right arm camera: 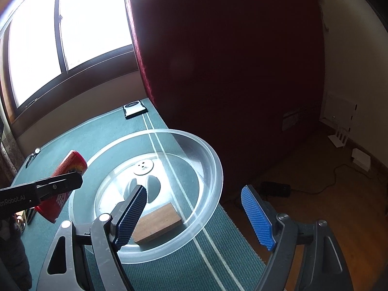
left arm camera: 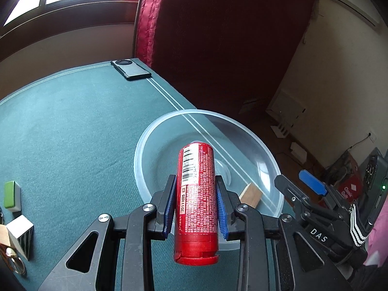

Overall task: Organize rigid objects
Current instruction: 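Lower the red can and brown block into the clear bowl and open both tools, then move the left tool to the white USB charger and close on it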

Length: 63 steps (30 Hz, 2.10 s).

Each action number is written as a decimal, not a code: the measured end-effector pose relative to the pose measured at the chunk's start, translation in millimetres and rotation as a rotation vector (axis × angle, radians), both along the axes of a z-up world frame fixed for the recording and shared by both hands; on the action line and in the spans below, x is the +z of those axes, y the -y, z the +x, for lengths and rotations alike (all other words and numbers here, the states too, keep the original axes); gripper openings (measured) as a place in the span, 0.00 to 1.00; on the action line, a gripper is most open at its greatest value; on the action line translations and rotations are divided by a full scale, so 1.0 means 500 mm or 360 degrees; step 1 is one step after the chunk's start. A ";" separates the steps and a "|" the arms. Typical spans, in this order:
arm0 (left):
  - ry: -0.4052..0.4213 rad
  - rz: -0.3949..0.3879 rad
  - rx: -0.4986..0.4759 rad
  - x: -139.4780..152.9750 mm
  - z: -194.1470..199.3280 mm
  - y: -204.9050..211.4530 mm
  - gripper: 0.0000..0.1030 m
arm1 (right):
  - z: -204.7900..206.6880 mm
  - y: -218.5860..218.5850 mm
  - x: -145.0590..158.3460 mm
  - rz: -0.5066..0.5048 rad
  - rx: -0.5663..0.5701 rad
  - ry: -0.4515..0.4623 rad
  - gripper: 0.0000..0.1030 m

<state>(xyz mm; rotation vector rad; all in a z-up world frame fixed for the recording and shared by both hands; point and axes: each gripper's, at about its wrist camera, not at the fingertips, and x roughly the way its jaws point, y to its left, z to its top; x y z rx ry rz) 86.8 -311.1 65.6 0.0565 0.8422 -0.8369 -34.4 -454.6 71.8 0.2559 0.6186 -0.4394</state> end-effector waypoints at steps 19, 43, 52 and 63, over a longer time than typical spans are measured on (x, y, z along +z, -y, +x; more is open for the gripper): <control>-0.0006 0.0026 0.0090 -0.027 0.005 -0.020 0.59 | 0.002 -0.007 -0.001 0.0002 0.0015 -0.0016 0.83; 0.0113 0.0146 0.0331 -0.038 -0.030 -0.144 0.67 | 0.007 -0.091 0.002 -0.0173 0.0169 -0.0010 0.86; 0.0114 0.0154 0.0481 -0.039 -0.041 -0.242 0.67 | 0.009 -0.140 0.001 -0.0232 0.0251 -0.0021 0.88; 0.0120 0.0183 0.0781 -0.036 -0.051 -0.402 0.67 | 0.006 -0.213 -0.007 -0.0261 0.0411 -0.0050 0.90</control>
